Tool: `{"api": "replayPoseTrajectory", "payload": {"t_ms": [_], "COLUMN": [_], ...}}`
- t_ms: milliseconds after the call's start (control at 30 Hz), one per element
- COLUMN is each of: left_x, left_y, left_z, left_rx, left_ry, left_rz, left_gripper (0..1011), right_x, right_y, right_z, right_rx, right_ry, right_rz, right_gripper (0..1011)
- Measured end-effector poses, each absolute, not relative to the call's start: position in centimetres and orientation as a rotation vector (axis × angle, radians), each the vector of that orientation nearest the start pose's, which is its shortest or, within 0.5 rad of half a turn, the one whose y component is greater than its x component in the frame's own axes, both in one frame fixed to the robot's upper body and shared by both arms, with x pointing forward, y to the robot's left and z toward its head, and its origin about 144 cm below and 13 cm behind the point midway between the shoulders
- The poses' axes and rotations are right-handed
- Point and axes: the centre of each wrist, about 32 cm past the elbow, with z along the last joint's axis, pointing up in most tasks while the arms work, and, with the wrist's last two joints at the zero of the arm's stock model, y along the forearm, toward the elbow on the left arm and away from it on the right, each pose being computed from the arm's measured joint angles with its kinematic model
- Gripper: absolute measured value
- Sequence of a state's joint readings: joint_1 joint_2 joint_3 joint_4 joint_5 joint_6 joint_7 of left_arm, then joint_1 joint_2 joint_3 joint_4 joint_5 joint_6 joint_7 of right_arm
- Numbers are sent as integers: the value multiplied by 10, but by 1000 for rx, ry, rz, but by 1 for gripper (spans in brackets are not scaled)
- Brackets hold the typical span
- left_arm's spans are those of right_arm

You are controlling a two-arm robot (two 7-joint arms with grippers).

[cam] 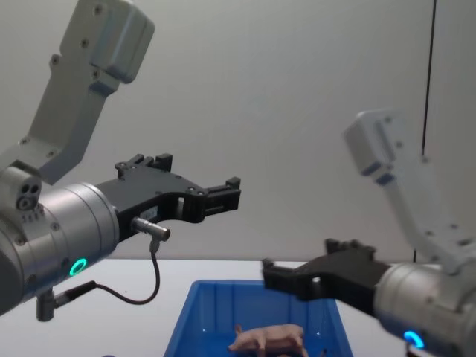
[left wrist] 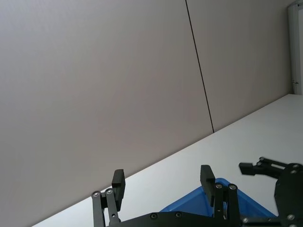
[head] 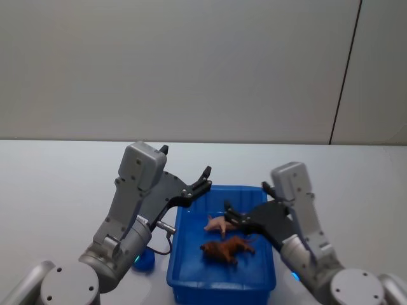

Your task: Pick up the two dolls from the table and place them into the box.

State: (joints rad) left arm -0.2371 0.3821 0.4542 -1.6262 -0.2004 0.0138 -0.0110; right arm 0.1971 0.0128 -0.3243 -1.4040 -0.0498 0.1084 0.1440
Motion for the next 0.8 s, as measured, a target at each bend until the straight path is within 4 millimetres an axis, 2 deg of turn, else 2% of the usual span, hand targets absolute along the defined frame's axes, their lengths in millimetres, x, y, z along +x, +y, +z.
{"api": "replayPoseTrajectory", "payload": {"t_ms": [133,567,800], "left_x": [492,492,492], "left_y": [198,198,198], "left_z": [1204,1204,1204], "left_rx": [61,61,61], "left_ry": [-268,-268,-268], "left_rz": [1124,1124,1124], "left_gripper": [1001,1002,1001], "right_x": [495,468,460], "right_y": [-137,-183,-195], "right_z": [1155,1156,1157], "right_rx": [-148,-139,-140], "right_ry": [-49,-45,-38], "right_rz": [-1148,-1306,-1347], "right_gripper": [1001,1001,1001]}}
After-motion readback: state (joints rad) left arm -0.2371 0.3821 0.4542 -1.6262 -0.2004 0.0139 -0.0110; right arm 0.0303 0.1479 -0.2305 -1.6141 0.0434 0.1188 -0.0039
